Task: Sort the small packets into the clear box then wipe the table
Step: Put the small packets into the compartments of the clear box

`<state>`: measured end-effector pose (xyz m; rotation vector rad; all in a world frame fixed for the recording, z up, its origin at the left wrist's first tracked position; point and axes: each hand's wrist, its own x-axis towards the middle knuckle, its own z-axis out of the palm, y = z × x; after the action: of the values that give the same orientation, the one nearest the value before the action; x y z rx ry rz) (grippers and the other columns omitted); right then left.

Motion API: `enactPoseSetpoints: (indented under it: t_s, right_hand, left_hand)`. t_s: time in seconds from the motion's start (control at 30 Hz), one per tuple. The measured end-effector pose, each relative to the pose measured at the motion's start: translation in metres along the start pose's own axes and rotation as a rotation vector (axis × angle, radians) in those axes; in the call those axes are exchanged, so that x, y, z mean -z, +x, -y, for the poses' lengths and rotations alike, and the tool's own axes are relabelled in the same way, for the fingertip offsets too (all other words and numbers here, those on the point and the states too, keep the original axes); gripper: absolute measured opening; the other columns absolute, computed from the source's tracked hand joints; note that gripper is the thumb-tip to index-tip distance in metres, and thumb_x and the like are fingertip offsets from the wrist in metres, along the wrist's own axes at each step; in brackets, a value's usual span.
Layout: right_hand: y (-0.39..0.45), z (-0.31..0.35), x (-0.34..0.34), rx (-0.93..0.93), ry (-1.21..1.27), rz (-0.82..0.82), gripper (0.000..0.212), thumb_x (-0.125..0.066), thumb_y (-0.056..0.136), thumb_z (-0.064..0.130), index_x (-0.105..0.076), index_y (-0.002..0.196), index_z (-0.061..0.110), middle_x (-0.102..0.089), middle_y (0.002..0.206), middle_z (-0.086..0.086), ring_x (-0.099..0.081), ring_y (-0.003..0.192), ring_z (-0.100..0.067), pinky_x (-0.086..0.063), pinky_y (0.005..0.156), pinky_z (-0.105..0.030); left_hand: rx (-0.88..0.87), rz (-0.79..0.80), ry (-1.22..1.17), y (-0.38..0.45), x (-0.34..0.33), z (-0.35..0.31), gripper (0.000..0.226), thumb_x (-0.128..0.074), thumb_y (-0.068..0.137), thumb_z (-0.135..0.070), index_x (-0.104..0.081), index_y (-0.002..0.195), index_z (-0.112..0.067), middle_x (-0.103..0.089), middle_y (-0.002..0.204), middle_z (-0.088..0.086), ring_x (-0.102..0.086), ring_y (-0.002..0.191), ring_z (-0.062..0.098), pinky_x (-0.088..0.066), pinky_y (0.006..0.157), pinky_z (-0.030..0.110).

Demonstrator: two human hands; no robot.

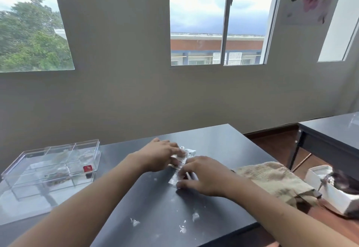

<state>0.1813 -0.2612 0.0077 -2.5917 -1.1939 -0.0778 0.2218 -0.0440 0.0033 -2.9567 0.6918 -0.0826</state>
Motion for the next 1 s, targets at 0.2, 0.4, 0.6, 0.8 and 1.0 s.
enactPoseSetpoints:
  t_s: [0.2,0.4,0.6,0.8,1.0]
  right_hand:
    - [0.005,0.014,-0.009,-0.059,-0.089,-0.05,0.035,-0.06,0.089,0.057,-0.076,0.094,0.026,-0.067,0.097,0.007,-0.062,0.093,-0.017,-0.05,0.081,-0.035]
    - [0.012,0.023,-0.007,-0.08,-0.226,-0.016,0.021,-0.059,0.085,0.035,-0.075,0.083,0.02,-0.07,0.092,-0.002,-0.065,0.088,-0.026,-0.049,0.07,-0.035]
    - [0.009,0.012,-0.002,-0.127,-0.156,-0.017,0.023,-0.054,0.073,0.032,-0.072,0.079,0.019,-0.069,0.085,0.002,-0.063,0.083,-0.02,-0.053,0.073,-0.036]
    - [0.002,-0.009,0.002,-0.217,0.062,-0.032,0.016,-0.056,0.092,0.034,-0.065,0.084,0.023,-0.07,0.092,0.004,-0.062,0.088,-0.015,-0.05,0.081,-0.028]
    - [0.004,-0.02,0.005,-0.267,0.198,-0.055,0.019,-0.058,0.099,0.037,-0.064,0.087,0.023,-0.074,0.097,0.009,-0.058,0.069,0.001,-0.046,0.07,-0.017]
  left_hand:
    - [0.044,-0.122,-0.032,-0.006,-0.001,-0.004,0.02,-0.058,0.099,-0.032,-0.07,0.115,-0.033,-0.066,0.117,-0.011,-0.064,0.11,0.013,-0.039,0.094,0.034]
    - [0.072,-0.217,-0.049,-0.016,-0.001,-0.016,0.027,-0.055,0.088,-0.005,-0.069,0.097,-0.027,-0.068,0.107,-0.008,-0.066,0.094,0.017,-0.037,0.083,0.031]
    - [0.091,-0.245,-0.086,-0.029,-0.008,-0.013,0.034,-0.055,0.086,-0.002,-0.069,0.1,-0.029,-0.067,0.112,-0.008,-0.065,0.103,0.016,-0.03,0.079,0.031]
    - [0.133,-0.229,-0.138,-0.043,-0.012,-0.006,0.008,-0.064,0.092,-0.024,-0.064,0.098,-0.029,-0.072,0.113,-0.014,-0.065,0.109,0.01,-0.036,0.091,0.034]
    - [0.115,-0.119,-0.169,-0.037,-0.003,-0.008,0.041,-0.064,0.092,-0.051,-0.058,0.126,-0.028,-0.06,0.13,-0.004,-0.051,0.125,0.018,-0.037,0.099,0.037]
